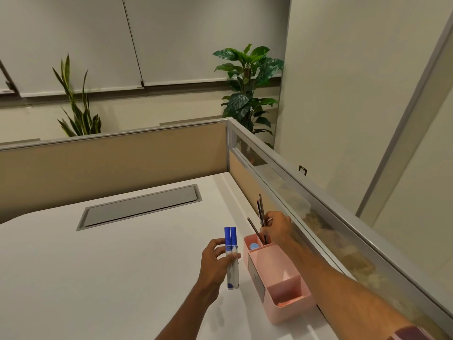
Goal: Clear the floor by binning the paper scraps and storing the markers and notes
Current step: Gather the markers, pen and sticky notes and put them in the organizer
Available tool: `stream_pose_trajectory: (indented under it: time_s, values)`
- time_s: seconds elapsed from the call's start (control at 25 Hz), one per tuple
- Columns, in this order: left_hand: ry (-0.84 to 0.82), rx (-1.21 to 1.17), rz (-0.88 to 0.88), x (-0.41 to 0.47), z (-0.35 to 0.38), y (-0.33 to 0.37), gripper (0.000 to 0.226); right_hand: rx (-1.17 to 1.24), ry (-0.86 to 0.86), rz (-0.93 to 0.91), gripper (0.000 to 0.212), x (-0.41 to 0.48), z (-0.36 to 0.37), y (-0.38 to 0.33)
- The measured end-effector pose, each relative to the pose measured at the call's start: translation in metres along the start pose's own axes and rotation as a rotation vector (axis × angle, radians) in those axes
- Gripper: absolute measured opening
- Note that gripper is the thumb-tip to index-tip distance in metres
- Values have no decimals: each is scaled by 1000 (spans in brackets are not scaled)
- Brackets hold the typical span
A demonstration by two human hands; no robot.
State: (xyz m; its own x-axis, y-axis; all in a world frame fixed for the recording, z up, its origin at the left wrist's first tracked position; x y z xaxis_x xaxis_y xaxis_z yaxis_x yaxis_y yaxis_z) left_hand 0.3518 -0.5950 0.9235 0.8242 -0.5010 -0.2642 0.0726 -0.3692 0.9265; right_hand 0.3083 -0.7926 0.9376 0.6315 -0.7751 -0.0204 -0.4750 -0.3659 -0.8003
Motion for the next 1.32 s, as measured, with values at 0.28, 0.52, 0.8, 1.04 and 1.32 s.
stream_pose_trajectory:
  time_s: [0.28, 0.52, 0.8, 1.04, 1.32]
  values:
    - [-17, -12, -10, -1, -2, -11, 39, -144, -115, 22, 23, -1, 12, 9]
    - [-47, -32, 28, -7, 2, -3, 36, -71, -54, -29, 26, -21, -10, -13]
    - [-199, -60, 125, -31, 22, 17, 33, 184, -484, -95, 43, -67, -38, -47]
    - [-322, 19, 259, -44, 37, 40, 34, 60, -558, -168, 28, -86, -84, -54]
    - [-345, 119, 400, -48, 60, 52, 44, -80, -312, -250, 21, -97, -118, -48]
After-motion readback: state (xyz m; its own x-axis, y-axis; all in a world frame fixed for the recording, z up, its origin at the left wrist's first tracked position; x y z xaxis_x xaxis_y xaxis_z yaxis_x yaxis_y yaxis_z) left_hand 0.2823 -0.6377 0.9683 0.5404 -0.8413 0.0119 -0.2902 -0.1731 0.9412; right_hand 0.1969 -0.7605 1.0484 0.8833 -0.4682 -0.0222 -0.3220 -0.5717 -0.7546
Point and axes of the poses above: each hand's wrist, its own x-axis towards the middle knuckle, its own z-axis out of the palm, y = z × x, the point moved 2 cm from there along x, towards the middle knuckle, and after that the axes turned 10 degrees about x, right-handed, at the moved point
